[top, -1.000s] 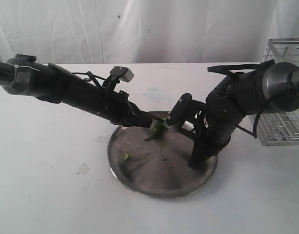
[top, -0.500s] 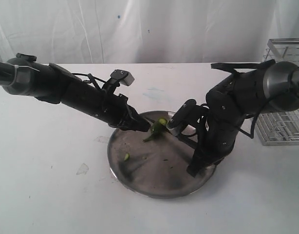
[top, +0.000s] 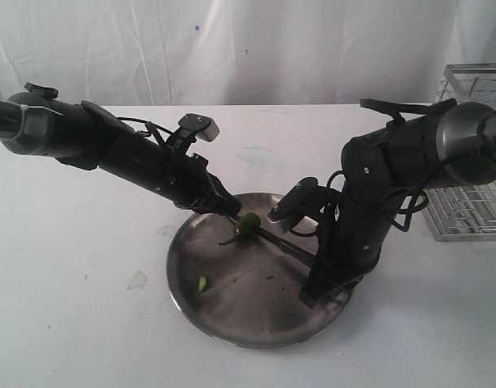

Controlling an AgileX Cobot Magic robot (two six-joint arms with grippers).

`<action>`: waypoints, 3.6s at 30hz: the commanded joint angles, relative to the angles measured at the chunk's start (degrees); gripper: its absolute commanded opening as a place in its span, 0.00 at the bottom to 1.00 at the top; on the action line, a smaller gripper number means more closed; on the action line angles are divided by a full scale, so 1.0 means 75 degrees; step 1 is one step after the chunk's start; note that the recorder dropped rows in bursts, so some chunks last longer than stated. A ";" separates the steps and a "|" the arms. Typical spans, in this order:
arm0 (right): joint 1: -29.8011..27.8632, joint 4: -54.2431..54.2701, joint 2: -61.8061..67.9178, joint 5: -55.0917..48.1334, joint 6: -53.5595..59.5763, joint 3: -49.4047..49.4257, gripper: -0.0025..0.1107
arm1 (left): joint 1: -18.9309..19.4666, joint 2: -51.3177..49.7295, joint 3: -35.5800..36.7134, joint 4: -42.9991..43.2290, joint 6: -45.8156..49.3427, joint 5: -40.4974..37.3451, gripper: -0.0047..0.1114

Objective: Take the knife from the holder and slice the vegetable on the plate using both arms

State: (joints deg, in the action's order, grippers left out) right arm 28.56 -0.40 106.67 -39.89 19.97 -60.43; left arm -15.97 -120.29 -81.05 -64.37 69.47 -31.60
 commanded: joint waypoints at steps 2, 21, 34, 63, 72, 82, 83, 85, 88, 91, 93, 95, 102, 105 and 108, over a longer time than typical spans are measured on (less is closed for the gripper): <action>0.0005 0.0003 -0.0051 -0.0097 0.0105 -0.0033 0.02 | -0.0018 -0.0012 0.0056 -0.0732 -0.0022 0.0359 0.04; 0.0005 0.0053 -0.0051 -0.0036 0.0066 -0.0033 0.02 | -0.0018 -0.0601 0.0056 -0.1550 0.1049 0.0356 0.04; 0.0005 0.0053 -0.0051 0.0185 -0.0102 -0.0033 0.02 | -0.0018 -0.0865 0.0056 -0.0791 0.0871 0.0212 0.04; 0.0005 -0.2171 -0.0062 0.1303 -0.1118 -0.0033 0.02 | -0.0018 -0.0378 0.0527 -0.0325 0.0156 0.0277 0.04; 0.0005 -0.1938 -0.0299 0.0762 -0.1102 -0.0033 0.02 | -0.0018 0.1048 0.0414 0.0094 -0.0431 -0.0358 0.04; 0.0005 -0.0427 -0.0369 -0.0457 -0.0199 -0.0033 0.02 | -0.0018 0.2145 0.0780 0.1454 -0.1985 -0.1023 0.04; 0.0005 -0.0318 -0.0369 -0.0509 -0.0199 -0.0033 0.02 | -0.0018 0.2287 0.0877 0.1454 -0.2033 -0.1023 0.04; 0.0005 -0.0253 -0.0369 -0.0509 -0.0285 -0.0033 0.02 | -0.0018 0.2547 0.1084 0.1454 -0.2132 -0.1023 0.04; 0.0005 -0.0253 -0.0369 -0.0669 -0.0357 -0.0033 0.02 | -0.0018 0.2823 0.1546 0.1454 -0.2299 -0.1023 0.04; -0.0009 -0.0253 -0.0369 -0.0670 -0.1254 -0.0033 0.02 | -0.0018 0.2961 0.2162 0.1454 -0.2597 -0.0785 0.04; -0.0044 -0.0253 -0.0369 -0.0567 -0.1774 -0.0033 0.02 | -0.0018 0.2973 0.2634 0.1370 -0.2753 -0.0505 0.04; -0.0167 -0.0210 -0.0369 -0.0475 -0.1756 -0.0033 0.02 | -0.0018 0.2973 0.3172 0.1106 -0.2753 0.0022 0.04; -0.0789 0.1410 -0.0453 -0.0669 -0.0335 -0.0074 0.02 | -0.0018 0.2973 0.3760 0.0158 -0.2410 0.0952 0.04; -0.0900 0.2133 -0.0436 -0.0730 0.0670 -0.0078 0.02 | -0.0018 0.2973 0.3690 -0.0047 -0.2369 0.0816 0.04; -0.0900 0.2422 -0.0366 -0.0653 0.1115 -0.0078 0.02 | -0.0018 0.2973 0.3690 -0.0354 -0.1929 0.0639 0.04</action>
State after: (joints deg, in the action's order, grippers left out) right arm 22.34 15.34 103.93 -44.93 25.19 -60.43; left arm -15.86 -98.56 -53.20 -64.87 52.84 -24.69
